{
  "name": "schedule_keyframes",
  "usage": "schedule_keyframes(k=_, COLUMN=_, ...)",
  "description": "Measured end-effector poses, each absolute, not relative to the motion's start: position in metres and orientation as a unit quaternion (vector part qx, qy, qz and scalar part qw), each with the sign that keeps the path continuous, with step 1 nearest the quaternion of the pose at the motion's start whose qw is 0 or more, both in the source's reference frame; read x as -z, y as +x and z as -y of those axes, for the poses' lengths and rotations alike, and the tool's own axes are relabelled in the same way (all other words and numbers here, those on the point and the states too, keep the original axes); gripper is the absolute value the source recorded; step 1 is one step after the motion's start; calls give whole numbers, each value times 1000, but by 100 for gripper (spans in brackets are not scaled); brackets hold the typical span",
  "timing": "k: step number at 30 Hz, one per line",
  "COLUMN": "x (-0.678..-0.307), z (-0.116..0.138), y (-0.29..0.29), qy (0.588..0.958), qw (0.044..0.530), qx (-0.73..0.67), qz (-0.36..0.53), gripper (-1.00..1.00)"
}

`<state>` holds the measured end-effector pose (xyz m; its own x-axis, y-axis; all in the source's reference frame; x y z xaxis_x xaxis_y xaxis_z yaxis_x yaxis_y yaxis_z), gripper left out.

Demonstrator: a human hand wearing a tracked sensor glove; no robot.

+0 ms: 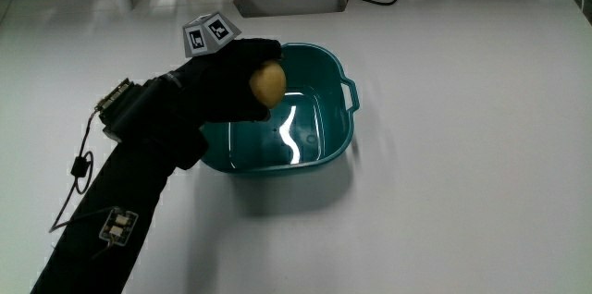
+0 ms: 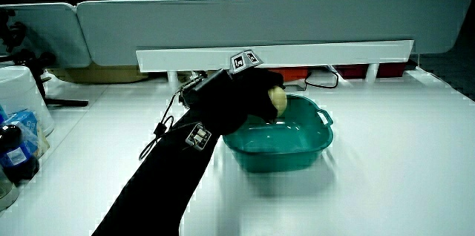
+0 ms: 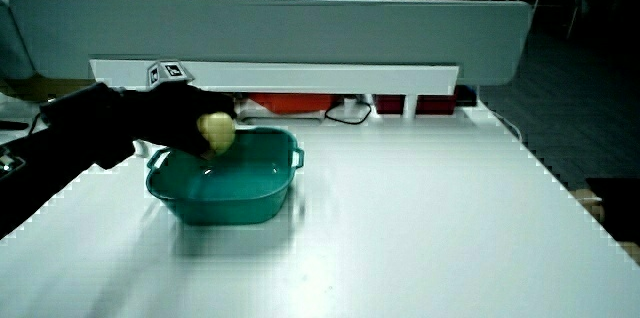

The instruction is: Place pear into plate

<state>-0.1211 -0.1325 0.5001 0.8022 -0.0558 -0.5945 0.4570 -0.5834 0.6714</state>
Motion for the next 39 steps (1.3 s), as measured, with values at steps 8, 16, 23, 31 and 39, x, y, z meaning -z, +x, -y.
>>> schedule_keyframes(k=8, x=-537, z=127, y=-112, qy=835, qw=468, qx=264, qz=-115, gripper=0)
schedule_keyframes(k=16, x=-553, z=113, y=-110, qy=848, qw=469, qx=229, qz=-91, gripper=0)
schedule_keyframes(k=23, x=-570, z=104, y=-104, qy=846, qw=479, qx=220, qz=-87, gripper=0)
schedule_keyframes(k=31, x=-579, z=98, y=-103, qy=844, qw=487, qx=209, qz=-85, gripper=0)
schedule_keyframes(k=39, x=-577, z=99, y=-105, qy=843, qw=487, qx=212, qz=-83, gripper=0)
